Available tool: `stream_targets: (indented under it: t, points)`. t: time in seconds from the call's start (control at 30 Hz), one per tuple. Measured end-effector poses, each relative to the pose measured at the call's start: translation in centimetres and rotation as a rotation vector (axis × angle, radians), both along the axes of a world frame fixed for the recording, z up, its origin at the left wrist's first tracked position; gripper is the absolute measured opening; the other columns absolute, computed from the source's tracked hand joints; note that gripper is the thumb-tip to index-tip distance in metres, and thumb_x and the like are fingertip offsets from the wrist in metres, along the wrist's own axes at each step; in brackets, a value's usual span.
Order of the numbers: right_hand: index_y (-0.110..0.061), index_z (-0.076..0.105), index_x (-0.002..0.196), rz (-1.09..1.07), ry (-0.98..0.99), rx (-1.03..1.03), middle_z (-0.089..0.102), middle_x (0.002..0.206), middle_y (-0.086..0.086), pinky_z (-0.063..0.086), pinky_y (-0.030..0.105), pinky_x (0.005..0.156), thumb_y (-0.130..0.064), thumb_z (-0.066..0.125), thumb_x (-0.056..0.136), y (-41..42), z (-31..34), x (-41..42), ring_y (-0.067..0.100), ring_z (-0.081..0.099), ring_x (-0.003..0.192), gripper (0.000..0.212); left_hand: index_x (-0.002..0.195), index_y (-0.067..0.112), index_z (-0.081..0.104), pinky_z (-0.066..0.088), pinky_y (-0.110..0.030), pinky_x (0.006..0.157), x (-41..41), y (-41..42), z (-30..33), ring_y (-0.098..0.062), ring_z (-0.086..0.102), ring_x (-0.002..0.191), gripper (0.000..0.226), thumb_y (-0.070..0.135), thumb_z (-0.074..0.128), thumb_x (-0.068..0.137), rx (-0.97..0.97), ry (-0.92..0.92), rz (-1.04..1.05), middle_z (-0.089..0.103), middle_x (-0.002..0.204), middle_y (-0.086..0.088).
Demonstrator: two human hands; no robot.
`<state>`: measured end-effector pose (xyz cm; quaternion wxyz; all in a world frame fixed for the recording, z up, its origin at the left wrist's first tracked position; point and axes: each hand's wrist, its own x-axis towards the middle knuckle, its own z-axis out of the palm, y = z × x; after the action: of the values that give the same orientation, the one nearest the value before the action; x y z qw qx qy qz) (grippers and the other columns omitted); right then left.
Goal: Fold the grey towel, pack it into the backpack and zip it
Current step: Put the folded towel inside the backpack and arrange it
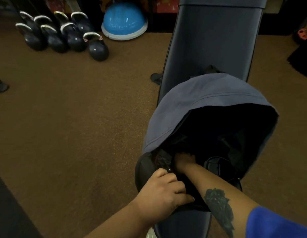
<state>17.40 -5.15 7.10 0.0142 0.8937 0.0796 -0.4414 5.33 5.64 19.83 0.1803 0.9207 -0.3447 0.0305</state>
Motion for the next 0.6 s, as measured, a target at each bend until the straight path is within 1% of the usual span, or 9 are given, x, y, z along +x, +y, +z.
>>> stream_targets:
  t: [0.13, 0.23, 0.3, 0.37, 0.43, 0.47, 0.53, 0.6]
  points:
    - [-0.02, 0.025, 0.147, 0.085, 0.059, 0.063, 0.04, 0.148, 0.007, 0.015, 0.051, 0.111, -0.03, 0.042, 0.094, 0.4, 0.0, -0.2, 0.026, 0.036, 0.136, 0.056, 0.099, 0.044, 0.067, 0.034, -0.025, 0.069, 0.2, 0.0, 0.1, -0.007, 0.052, 0.072, 0.018, 0.031, 0.06, 0.088, -0.013, -0.012, -0.003, 0.059, 0.077, 0.016]
    - [-0.028, 0.022, 0.149, 0.174, 0.085, 0.041, 0.029, 0.155, 0.003, 0.011, 0.054, 0.112, -0.031, 0.042, 0.094, 1.0, 0.5, 0.8, 0.025, 0.024, 0.142, 0.059, 0.1, 0.044, 0.067, 0.034, -0.026, 0.068, 0.4, 0.1, 0.1, -0.007, 0.053, 0.071, 0.018, 0.032, 0.063, 0.086, -0.017, -0.035, 0.006, 0.059, 0.076, 0.017]
    - [-0.029, 0.024, 0.149, 0.184, 0.09, 0.015, 0.027, 0.156, 0.003, 0.014, 0.052, 0.112, -0.029, 0.045, 0.093, 1.3, 0.7, 1.6, 0.027, 0.022, 0.143, 0.06, 0.1, 0.043, 0.067, 0.037, -0.028, 0.067, 0.4, 0.1, -0.1, -0.008, 0.053, 0.069, 0.018, 0.032, 0.065, 0.086, -0.031, -0.05, 0.014, 0.059, 0.076, 0.016]
    - [-0.026, 0.028, 0.148, 0.122, 0.091, 0.051, 0.032, 0.154, 0.006, 0.025, 0.045, 0.112, -0.028, 0.048, 0.093, 0.9, 0.5, 2.0, 0.028, 0.031, 0.139, 0.059, 0.099, 0.042, 0.066, 0.038, -0.028, 0.065, 0.4, 0.0, -0.4, -0.008, 0.052, 0.068, 0.016, 0.032, 0.066, 0.086, -0.043, -0.062, 0.022, 0.059, 0.075, 0.016]
    - [-0.02, 0.034, 0.146, 0.028, 0.099, 0.114, 0.04, 0.149, 0.01, 0.038, 0.037, 0.106, -0.025, 0.049, 0.093, 0.4, 0.2, 1.8, 0.028, 0.043, 0.132, 0.056, 0.099, 0.043, 0.067, 0.037, -0.028, 0.065, 0.4, 0.0, -0.6, -0.008, 0.052, 0.068, 0.016, 0.032, 0.066, 0.086, -0.049, -0.069, 0.029, 0.059, 0.075, 0.016]
    - [-0.018, 0.035, 0.146, -0.002, 0.091, 0.134, 0.042, 0.147, 0.011, 0.041, 0.035, 0.103, -0.021, 0.049, 0.093, 0.1, 0.0, 1.6, 0.029, 0.047, 0.129, 0.054, 0.099, 0.042, 0.067, 0.037, -0.027, 0.065, 0.3, 0.0, -0.6, -0.008, 0.052, 0.068, 0.016, 0.032, 0.066, 0.086, -0.052, -0.069, 0.03, 0.059, 0.075, 0.016]
    - [-0.015, 0.034, 0.145, -0.027, 0.06, 0.142, 0.042, 0.145, 0.014, 0.043, 0.035, 0.1, -0.017, 0.047, 0.094, -0.2, 0.0, 1.2, 0.031, 0.048, 0.127, 0.053, 0.098, 0.042, 0.067, 0.038, -0.027, 0.066, 0.2, 0.0, -0.7, -0.008, 0.053, 0.069, 0.015, 0.033, 0.066, 0.087, -0.062, -0.059, 0.029, 0.059, 0.075, 0.016]
    - [-0.014, 0.031, 0.146, 0.017, -0.009, 0.111, 0.034, 0.147, 0.016, 0.042, 0.04, 0.101, -0.019, 0.048, 0.094, -0.1, 0.7, 0.9, 0.034, 0.041, 0.13, 0.055, 0.099, 0.043, 0.066, 0.038, -0.027, 0.066, 0.1, -0.1, -0.7, -0.007, 0.053, 0.069, 0.014, 0.034, 0.065, 0.087, -0.055, -0.049, 0.02, 0.059, 0.076, 0.016]
